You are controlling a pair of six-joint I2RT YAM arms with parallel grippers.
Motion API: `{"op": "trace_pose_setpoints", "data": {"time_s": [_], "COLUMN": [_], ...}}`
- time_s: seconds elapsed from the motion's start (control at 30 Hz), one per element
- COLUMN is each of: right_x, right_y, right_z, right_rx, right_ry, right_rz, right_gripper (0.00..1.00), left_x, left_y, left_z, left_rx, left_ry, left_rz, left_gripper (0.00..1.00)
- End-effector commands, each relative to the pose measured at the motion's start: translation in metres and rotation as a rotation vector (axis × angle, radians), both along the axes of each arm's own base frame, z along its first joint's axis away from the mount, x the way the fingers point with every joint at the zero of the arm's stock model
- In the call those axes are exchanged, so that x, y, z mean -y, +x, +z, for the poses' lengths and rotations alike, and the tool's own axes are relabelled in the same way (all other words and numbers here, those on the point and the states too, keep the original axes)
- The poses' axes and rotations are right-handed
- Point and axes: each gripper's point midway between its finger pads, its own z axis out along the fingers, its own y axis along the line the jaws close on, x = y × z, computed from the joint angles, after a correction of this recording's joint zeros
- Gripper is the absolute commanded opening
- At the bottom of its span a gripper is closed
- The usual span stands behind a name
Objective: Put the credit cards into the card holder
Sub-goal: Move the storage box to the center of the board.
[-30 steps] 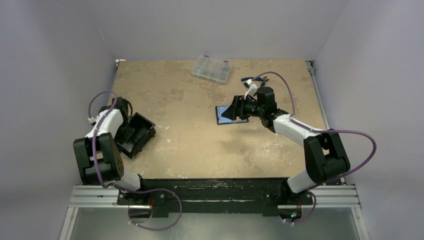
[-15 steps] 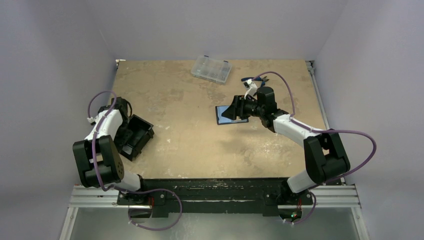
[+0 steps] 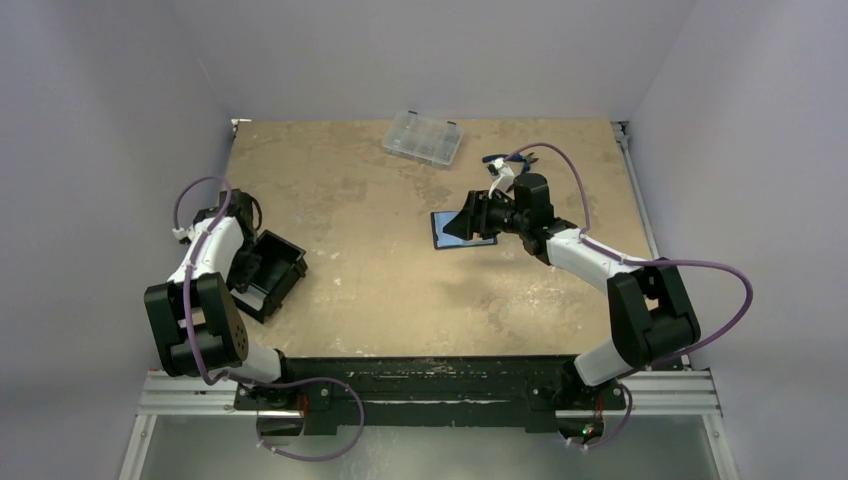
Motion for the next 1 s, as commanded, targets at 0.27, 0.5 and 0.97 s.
{"op": "trace_pose_setpoints", "data": {"time_s": [0.27, 0.5, 0.97], "right_x": [-0.007, -0.008, -0.010], "right_y": [0.001, 0.000, -0.001], "right_z": [0.012, 0.011, 0.011], "right_rx": [0.037, 0.030, 0.026], "right_ry": [0.034, 0.041, 0.048], "right_rz": [0.032, 0.042, 0.052], "right_gripper": [0.68, 0.67, 0.67], "left_x": [-0.008, -0.008, 0.006], "left_y": [0.013, -0.001, -0.005], "left_z": [0.020, 0.013, -0.032], "left_rx": [0.058, -0.024, -0.049], "left_ry": [0.031, 0.032, -0.050], "left_rz": [-0.013, 0.015, 0.013], "left_gripper": [0.11, 0.62, 0.68]}}
